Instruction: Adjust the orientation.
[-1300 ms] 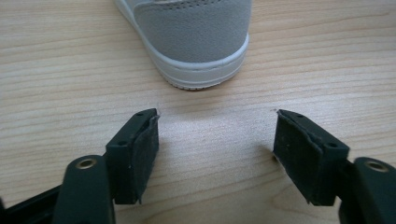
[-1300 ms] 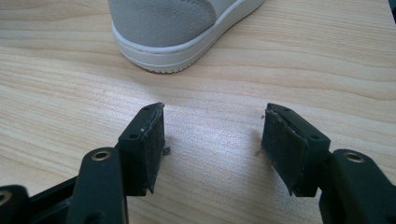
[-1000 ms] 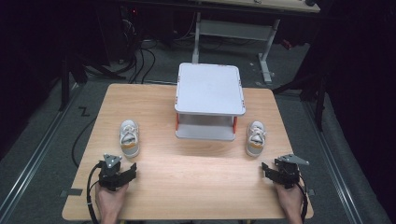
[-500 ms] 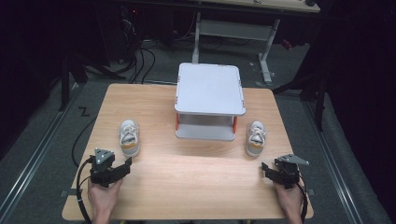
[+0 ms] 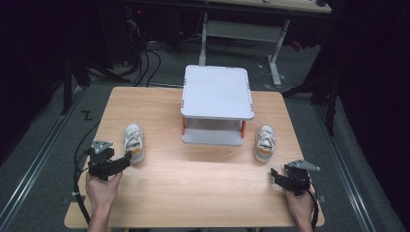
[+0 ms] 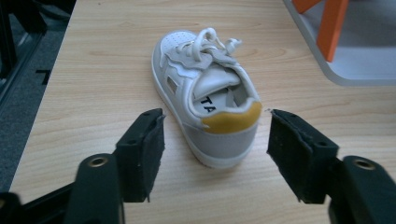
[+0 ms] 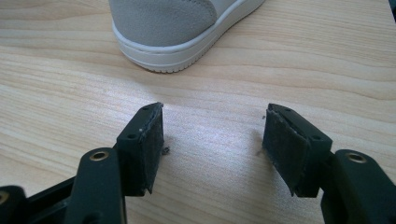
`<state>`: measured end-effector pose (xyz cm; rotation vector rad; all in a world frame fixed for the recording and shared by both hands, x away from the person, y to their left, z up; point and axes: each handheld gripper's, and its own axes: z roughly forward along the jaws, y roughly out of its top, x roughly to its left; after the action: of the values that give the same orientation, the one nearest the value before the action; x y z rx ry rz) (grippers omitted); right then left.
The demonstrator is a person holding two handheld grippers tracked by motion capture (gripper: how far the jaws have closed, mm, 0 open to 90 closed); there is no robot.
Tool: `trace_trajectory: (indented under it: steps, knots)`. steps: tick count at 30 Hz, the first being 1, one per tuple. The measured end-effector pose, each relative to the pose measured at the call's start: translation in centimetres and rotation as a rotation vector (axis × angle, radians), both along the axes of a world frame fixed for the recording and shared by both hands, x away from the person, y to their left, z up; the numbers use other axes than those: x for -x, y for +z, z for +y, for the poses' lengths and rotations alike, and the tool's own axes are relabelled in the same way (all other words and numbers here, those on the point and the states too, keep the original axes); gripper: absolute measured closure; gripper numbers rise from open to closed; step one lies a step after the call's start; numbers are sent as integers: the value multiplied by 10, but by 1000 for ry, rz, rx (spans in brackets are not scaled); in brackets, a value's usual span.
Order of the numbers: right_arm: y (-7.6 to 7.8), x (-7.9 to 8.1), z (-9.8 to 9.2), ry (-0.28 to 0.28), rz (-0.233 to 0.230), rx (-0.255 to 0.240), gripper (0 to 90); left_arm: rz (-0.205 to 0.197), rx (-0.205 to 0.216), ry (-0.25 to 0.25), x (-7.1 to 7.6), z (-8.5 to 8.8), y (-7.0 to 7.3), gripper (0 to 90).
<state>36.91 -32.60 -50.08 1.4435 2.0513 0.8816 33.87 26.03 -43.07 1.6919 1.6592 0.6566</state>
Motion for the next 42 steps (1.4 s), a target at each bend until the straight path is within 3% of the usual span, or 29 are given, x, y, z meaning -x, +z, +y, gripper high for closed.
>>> trace_trajectory:
  steps: [6,8,10,18,25,28,35,39,42]
  knots:
    - [0,0,0,1,0,0,378,39,-17,18,-24,0,-5,421]
    - [0,0,0,1,0,1,377,36,3,15,-29,2,-4,412]
    - [0,0,0,0,2,-1,376,49,-24,26,-34,3,-3,428]
    - [0,0,0,0,2,-1,375,86,-59,16,-51,3,-2,427]
    - [0,0,0,1,2,-1,375,113,-69,20,-67,3,-6,428]
    - [0,0,0,1,2,-1,375,124,-85,9,-72,1,-8,433]
    - [0,0,0,1,2,-1,374,130,-63,-13,-74,3,-11,534]
    - [0,0,0,1,2,-1,374,130,-76,-42,-75,2,-12,631]
    - [0,0,0,1,2,-1,375,131,-98,-43,-74,1,-13,652]
